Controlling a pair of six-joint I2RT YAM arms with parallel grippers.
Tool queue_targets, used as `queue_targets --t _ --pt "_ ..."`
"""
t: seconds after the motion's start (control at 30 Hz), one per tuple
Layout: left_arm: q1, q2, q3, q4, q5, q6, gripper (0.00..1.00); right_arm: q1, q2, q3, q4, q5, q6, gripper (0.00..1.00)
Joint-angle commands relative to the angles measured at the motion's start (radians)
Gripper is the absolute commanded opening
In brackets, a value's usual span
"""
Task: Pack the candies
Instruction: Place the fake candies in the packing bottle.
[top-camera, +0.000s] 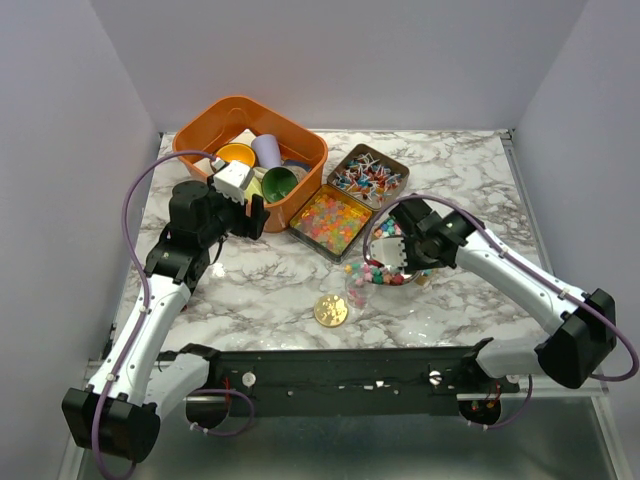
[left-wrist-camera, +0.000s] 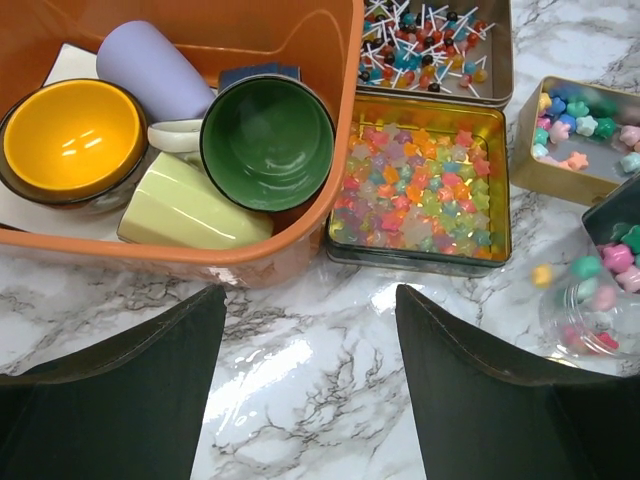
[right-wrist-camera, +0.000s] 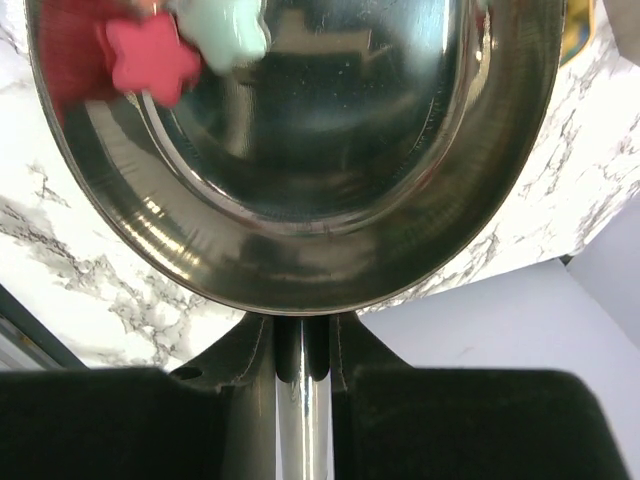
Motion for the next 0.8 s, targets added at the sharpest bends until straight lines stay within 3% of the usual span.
queue_targets --t 0.0,0.6,0.77 --pt "0.005 -0.005 -0.008 0.037 0.032 -0.016 0.80 0.027 -0.031 -0.011 0.024 0.055 -0.021 0.01" --pt "0.005 -0.008 -0.026 0.063 0.058 -0.030 0.80 0.069 -0.098 -0.057 0.029 0.129 -0.062 0.01" --pt "0.005 -0.020 -0.075 0.036 0.149 -0.031 0.80 0.072 -0.126 -0.049 0.033 0.172 -0.105 0.01"
